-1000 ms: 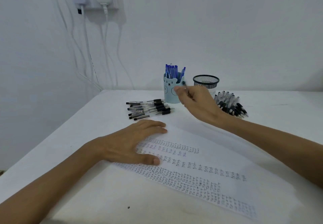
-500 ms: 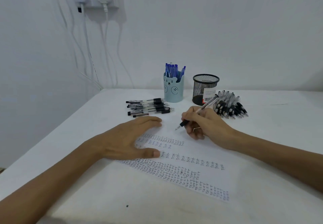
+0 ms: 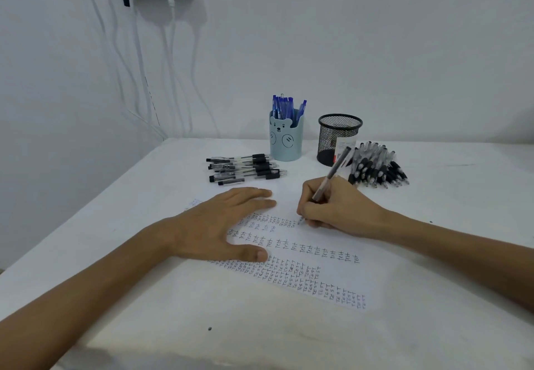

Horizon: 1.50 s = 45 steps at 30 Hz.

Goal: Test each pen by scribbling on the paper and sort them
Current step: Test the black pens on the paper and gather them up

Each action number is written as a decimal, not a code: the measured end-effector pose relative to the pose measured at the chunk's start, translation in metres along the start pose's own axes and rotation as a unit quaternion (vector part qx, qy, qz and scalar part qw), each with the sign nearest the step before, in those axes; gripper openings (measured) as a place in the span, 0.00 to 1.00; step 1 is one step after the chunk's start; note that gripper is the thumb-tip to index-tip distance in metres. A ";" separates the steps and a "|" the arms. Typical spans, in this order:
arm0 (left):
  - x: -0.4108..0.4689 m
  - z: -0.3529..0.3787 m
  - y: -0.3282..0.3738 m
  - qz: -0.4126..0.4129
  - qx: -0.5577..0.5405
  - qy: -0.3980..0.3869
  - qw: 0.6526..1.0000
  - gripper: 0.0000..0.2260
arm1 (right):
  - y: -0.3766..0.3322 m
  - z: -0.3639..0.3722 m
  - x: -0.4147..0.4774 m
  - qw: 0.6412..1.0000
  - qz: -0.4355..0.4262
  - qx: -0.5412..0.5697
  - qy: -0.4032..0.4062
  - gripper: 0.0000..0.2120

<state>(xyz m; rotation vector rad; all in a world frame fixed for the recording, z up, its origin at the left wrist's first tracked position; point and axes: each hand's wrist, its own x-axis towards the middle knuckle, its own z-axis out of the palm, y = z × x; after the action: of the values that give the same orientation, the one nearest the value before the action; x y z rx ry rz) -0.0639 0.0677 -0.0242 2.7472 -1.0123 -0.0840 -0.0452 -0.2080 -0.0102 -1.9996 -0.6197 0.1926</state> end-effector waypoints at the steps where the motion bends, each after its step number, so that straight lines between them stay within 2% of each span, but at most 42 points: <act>1: 0.000 0.000 0.000 0.001 0.000 0.001 1.000 0.41 | 0.000 0.001 0.001 1.000 -0.002 -0.002 -0.001 0.04; 5: 0.000 0.001 -0.001 -0.002 0.002 -0.005 1.000 0.41 | 0.002 0.003 -0.001 1.000 -0.023 0.010 -0.001 0.08; 45: 0.001 0.001 -0.003 -0.003 0.006 -0.026 1.000 0.41 | 0.005 0.004 0.002 0.999 -0.024 -0.035 0.023 0.05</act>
<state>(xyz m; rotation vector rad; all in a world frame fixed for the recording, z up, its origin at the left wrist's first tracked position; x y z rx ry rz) -0.0613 0.0692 -0.0259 2.7716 -1.0217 -0.1517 -0.0431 -0.2061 -0.0164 -2.0480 -0.6527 0.0963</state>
